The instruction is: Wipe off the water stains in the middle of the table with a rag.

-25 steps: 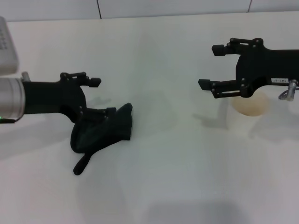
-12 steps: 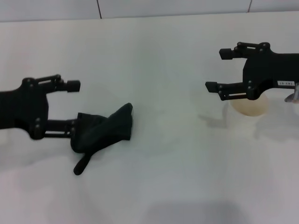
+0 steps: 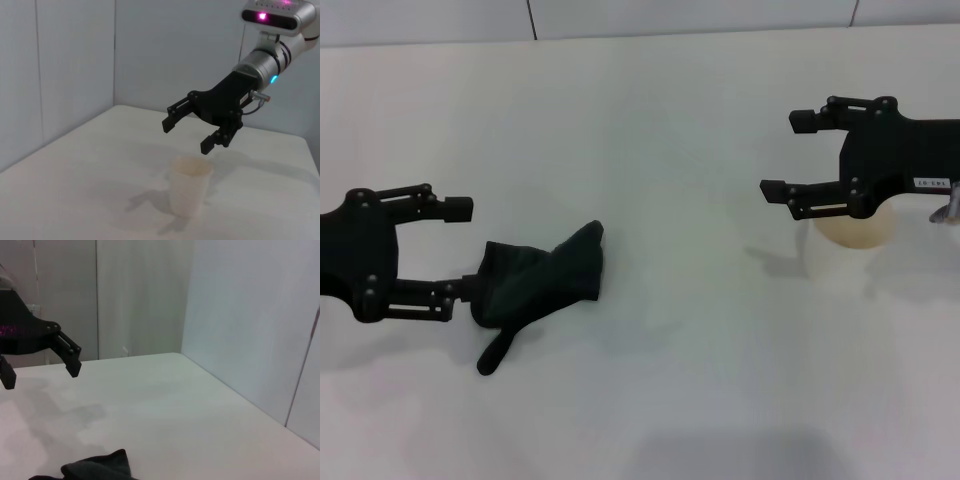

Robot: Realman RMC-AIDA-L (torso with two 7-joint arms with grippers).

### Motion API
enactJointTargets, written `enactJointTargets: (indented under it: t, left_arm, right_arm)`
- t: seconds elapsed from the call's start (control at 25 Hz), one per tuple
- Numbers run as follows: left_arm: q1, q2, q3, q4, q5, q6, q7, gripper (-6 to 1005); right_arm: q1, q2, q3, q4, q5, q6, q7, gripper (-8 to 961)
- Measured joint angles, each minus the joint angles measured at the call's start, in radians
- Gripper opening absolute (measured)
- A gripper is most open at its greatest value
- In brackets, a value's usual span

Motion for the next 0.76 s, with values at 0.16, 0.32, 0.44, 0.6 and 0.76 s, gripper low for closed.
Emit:
enactJointTargets:
  t: [0.16,0.32,0.44,0.6,0.76]
  left_arm:
    - [-0.01,0.001,0.004,-0.014,0.003,0.001,0.0,875]
    - [-0.013,0.002,0.005,-0.023,0.008,0.002,0.004,875]
    - [-0.013,0.002,0.005,-0.023,0.011,0.002,0.004,875]
    - [-0.013,0.002,0.004,-0.023,0.012,0.003,0.004,875]
    - [-0.014,0.001,0.004,-0.023,0.012,0.003,0.004,875]
  right_arm:
    - [0.0,0.0,0.0,0.0,0.0,-0.01,0.003,838]
    - [0.001,-0.001,0.0,0.0,-0.007,-0.018,0.009,838]
    - [-0.001,-0.001,0.0,-0.001,-0.01,-0.024,0.011,838]
    - [-0.004,-0.001,0.003,-0.005,-0.011,-0.034,0.015,838]
    - [-0.005,-0.002,0.013,-0.005,-0.013,-0.049,0.022,838]
